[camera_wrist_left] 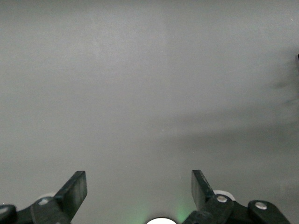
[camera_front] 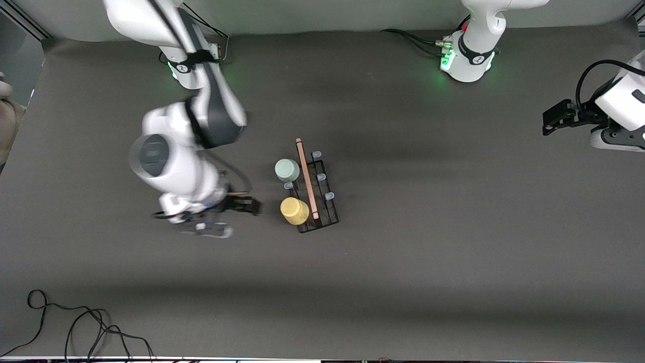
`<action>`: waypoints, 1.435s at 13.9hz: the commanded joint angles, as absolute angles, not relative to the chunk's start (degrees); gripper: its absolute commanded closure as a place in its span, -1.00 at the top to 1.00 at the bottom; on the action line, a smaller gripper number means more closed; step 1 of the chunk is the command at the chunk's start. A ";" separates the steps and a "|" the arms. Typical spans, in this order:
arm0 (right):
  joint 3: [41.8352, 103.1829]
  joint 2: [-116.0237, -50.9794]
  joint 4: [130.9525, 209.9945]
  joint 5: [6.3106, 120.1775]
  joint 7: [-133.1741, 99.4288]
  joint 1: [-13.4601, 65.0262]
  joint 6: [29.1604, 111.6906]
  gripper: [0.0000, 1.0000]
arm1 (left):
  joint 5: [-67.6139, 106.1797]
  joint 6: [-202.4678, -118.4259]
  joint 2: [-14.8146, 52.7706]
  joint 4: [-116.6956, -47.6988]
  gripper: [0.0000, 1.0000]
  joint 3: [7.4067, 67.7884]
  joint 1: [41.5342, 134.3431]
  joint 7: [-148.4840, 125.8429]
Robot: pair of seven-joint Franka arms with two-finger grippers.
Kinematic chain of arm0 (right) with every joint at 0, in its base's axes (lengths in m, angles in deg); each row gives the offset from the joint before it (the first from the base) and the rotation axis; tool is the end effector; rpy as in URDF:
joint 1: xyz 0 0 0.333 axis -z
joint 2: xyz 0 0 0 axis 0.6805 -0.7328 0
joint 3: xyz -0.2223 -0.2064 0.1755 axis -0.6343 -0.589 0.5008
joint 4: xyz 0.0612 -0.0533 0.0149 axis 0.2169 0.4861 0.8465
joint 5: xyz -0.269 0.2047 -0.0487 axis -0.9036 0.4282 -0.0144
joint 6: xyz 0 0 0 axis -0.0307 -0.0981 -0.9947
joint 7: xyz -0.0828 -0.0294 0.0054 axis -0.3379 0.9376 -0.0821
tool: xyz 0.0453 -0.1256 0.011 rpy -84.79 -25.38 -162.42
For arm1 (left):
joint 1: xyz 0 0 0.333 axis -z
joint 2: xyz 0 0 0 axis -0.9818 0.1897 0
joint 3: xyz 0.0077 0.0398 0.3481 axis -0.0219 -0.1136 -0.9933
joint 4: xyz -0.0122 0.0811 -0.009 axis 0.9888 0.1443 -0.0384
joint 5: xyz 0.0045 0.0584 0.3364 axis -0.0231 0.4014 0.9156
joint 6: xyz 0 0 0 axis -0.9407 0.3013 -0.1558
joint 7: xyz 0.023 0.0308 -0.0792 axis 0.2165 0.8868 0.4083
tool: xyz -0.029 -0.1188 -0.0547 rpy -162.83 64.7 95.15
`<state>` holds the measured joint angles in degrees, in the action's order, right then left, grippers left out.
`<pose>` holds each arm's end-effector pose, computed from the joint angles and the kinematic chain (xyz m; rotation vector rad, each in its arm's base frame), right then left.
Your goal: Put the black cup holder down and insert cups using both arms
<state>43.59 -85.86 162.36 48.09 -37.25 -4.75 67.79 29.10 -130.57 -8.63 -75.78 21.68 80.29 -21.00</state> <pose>0.5942 0.2340 0.4375 -3.0308 0.2001 0.0099 0.4806 -0.0281 0.6221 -3.1180 0.1840 0.1120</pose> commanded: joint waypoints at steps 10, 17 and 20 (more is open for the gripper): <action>53.61 -70.87 160.58 38.02 -28.76 11.60 49.11 1.00 | 28.98 -129.33 -8.23 -74.42 1.00 21.38 80.47 -21.03; 87.16 -64.35 161.10 29.48 -30.86 43.29 47.27 1.00 | 28.89 -129.68 -8.58 -74.42 1.00 21.38 80.56 -20.76; 87.63 -61.28 162.32 29.30 -35.17 45.34 47.27 1.00 | 28.89 -129.68 -8.58 -74.42 1.00 21.38 80.56 -20.50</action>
